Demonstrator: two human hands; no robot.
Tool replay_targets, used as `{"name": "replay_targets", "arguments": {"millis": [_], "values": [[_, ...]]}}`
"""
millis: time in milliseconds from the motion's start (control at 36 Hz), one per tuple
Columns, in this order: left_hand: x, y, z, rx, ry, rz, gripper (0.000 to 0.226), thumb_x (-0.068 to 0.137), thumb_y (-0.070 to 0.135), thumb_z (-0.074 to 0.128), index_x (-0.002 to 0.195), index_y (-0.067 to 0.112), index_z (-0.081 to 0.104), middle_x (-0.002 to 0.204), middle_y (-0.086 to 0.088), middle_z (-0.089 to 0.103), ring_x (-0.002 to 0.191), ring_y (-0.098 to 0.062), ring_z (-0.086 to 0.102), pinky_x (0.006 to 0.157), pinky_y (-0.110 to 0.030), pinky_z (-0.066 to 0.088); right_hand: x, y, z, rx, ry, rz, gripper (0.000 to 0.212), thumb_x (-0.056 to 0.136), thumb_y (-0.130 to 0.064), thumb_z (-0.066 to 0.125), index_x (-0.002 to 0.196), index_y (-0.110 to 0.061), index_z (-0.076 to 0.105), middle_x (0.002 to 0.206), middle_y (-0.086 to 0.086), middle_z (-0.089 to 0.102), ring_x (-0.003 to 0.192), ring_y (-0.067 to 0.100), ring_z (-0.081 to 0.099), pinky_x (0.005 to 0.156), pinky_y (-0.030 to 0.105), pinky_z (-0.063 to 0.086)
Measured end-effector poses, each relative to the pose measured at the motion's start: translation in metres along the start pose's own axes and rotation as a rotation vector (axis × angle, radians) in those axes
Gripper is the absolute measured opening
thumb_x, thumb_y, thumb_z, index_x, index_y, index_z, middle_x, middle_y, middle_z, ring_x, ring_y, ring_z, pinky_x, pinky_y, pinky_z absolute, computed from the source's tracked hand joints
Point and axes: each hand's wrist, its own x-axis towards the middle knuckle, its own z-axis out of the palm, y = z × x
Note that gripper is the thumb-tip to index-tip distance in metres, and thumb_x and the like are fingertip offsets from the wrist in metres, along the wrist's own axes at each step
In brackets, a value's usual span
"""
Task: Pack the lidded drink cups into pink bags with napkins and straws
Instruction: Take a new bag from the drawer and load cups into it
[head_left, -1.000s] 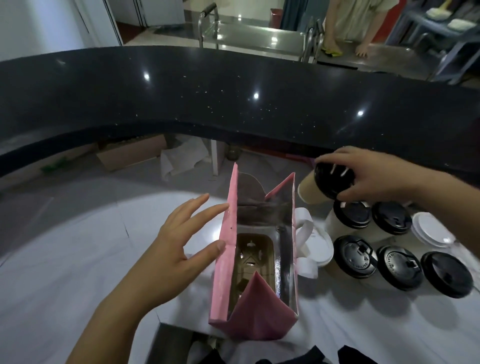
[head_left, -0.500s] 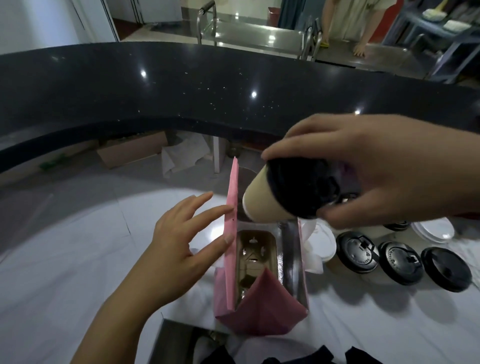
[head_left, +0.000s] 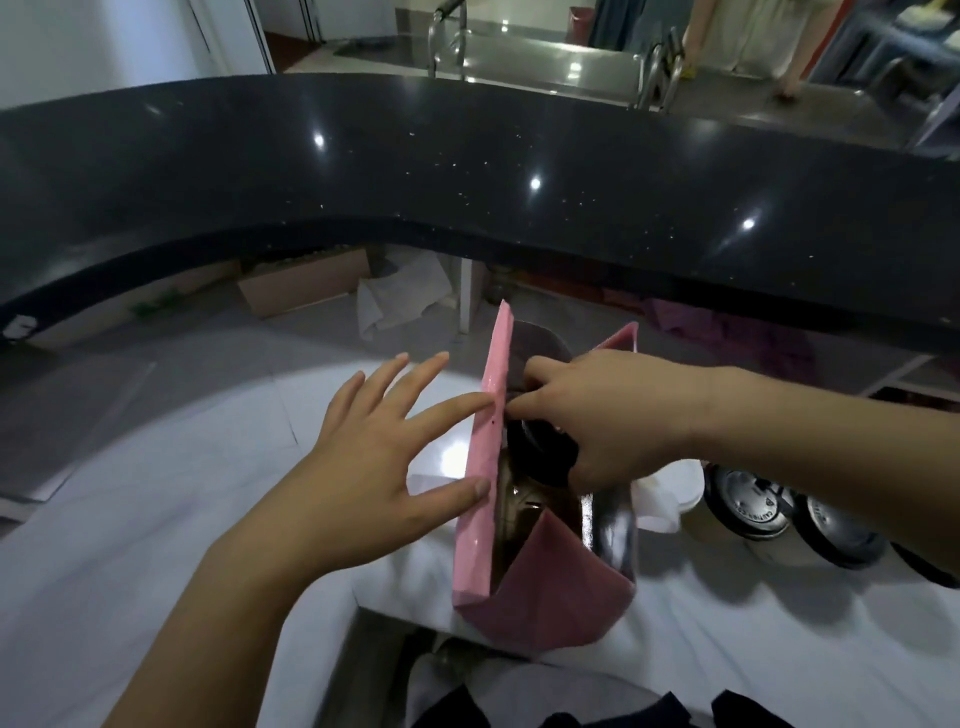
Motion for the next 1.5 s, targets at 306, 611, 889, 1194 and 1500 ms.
{"name": "replay_targets", "arguments": {"millis": [306, 611, 889, 1194, 1500], "values": [[-0.004, -0.007, 0.002, 0.027, 0.041, -0.011, 0.054, 0.072, 0.081, 0.026, 0.124, 0.083, 0.009, 0.160, 0.030, -0.010, 0.148, -0.002, -0.016, 0.113, -0.032, -0.015, 0.016, -0.001, 0.036, -0.017, 0.065, 0.053, 0.058, 0.083, -0.030, 0.067, 0.138, -0.030, 0.048, 0.125, -0.001, 0.052, 0.102, 0.026, 0.061, 0.069, 0.030, 0.037], [-0.009, -0.018, 0.000, 0.040, 0.058, -0.031, 0.051, 0.071, 0.083, 0.029, 0.119, 0.084, 0.012, 0.162, 0.028, -0.003, 0.150, -0.006, -0.011, 0.113, -0.034, -0.014, 0.017, 0.008, 0.051, 0.071, 0.090, 0.079, 0.052, 0.083, -0.021, 0.065, 0.133, -0.026, 0.052, 0.124, 0.001, 0.054, 0.107, 0.025, 0.059, 0.076, 0.028, 0.040], [-0.008, -0.017, 0.002, 0.042, 0.057, -0.024, 0.052, 0.071, 0.083, 0.029, 0.119, 0.085, 0.009, 0.161, 0.029, -0.003, 0.149, -0.004, -0.012, 0.112, -0.032, -0.015, 0.024, 0.010, 0.060, 0.118, 0.059, 0.119, 0.053, 0.083, -0.021, 0.068, 0.133, -0.023, 0.052, 0.123, 0.004, 0.054, 0.108, 0.028, 0.059, 0.083, 0.035, 0.048], [-0.009, -0.018, 0.008, 0.012, 0.075, -0.020, 0.050, 0.077, 0.077, 0.039, 0.118, 0.084, 0.012, 0.162, 0.026, 0.000, 0.150, -0.006, -0.010, 0.112, -0.031, -0.015, 0.040, 0.012, 0.081, 0.158, 0.017, 0.106, 0.054, 0.078, -0.018, 0.076, 0.129, -0.020, 0.057, 0.119, 0.004, 0.056, 0.110, 0.026, 0.057, 0.076, 0.026, 0.036], [-0.011, -0.012, 0.009, -0.022, 0.090, -0.026, 0.048, 0.074, 0.078, 0.034, 0.116, 0.085, 0.012, 0.162, 0.027, 0.002, 0.149, -0.004, -0.008, 0.111, -0.030, -0.012, 0.055, 0.023, 0.080, 0.155, 0.023, 0.118, 0.053, 0.074, -0.025, 0.078, 0.123, -0.021, 0.059, 0.117, 0.004, 0.060, 0.107, 0.026, 0.059, 0.080, 0.033, 0.048]]}}
